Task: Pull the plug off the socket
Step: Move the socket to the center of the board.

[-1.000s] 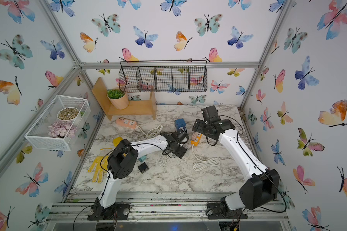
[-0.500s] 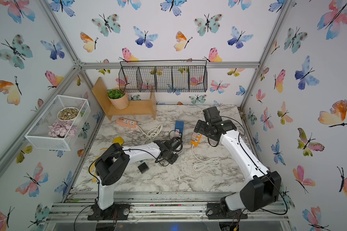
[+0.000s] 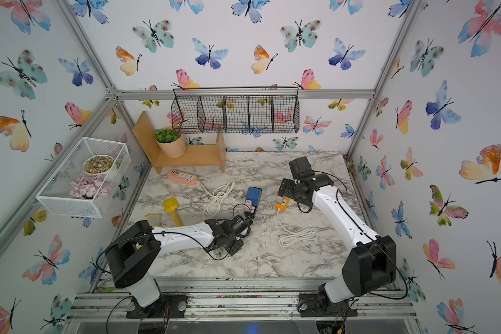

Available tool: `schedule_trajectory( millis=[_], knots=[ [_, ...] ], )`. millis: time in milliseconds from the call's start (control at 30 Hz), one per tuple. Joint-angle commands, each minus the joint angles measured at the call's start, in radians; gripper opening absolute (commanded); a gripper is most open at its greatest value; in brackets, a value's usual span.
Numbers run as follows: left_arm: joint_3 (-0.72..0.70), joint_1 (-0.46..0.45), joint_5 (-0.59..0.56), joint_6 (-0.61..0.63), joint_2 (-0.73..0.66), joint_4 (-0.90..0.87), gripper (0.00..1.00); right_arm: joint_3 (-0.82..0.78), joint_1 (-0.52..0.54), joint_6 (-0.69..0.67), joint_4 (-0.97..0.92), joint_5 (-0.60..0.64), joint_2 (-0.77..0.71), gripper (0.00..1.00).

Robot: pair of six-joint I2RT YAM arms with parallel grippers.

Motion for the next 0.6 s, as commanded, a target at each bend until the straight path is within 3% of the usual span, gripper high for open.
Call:
schedule_trajectory(
  millis=[0, 133, 200, 467, 567],
  knots=[
    [-0.041, -0.007, -0.042, 0.011, -0.043, -0.047, 0.37, -0.025, -0.005, -0.016, 0.004, -0.023, 0.009, 0.92],
    [-0.036, -0.01, -0.062, -0.003, -0.065, -0.047, 0.61, -0.038, -0.005, -0.017, 0.012, -0.035, 0.014, 0.91],
    [-0.013, -0.01, -0.065, -0.015, -0.08, -0.051, 0.66, -0.038, -0.005, -0.02, 0.014, -0.037, 0.018, 0.91],
    [0.158, -0.003, -0.07, -0.106, -0.14, -0.092, 0.69, -0.013, 0.007, -0.048, 0.019, -0.027, 0.042, 0.89],
    [0.217, 0.048, -0.03, -0.149, -0.149, -0.098, 0.66, 0.011, 0.016, -0.053, 0.022, -0.025, 0.066, 0.86]
  ],
)
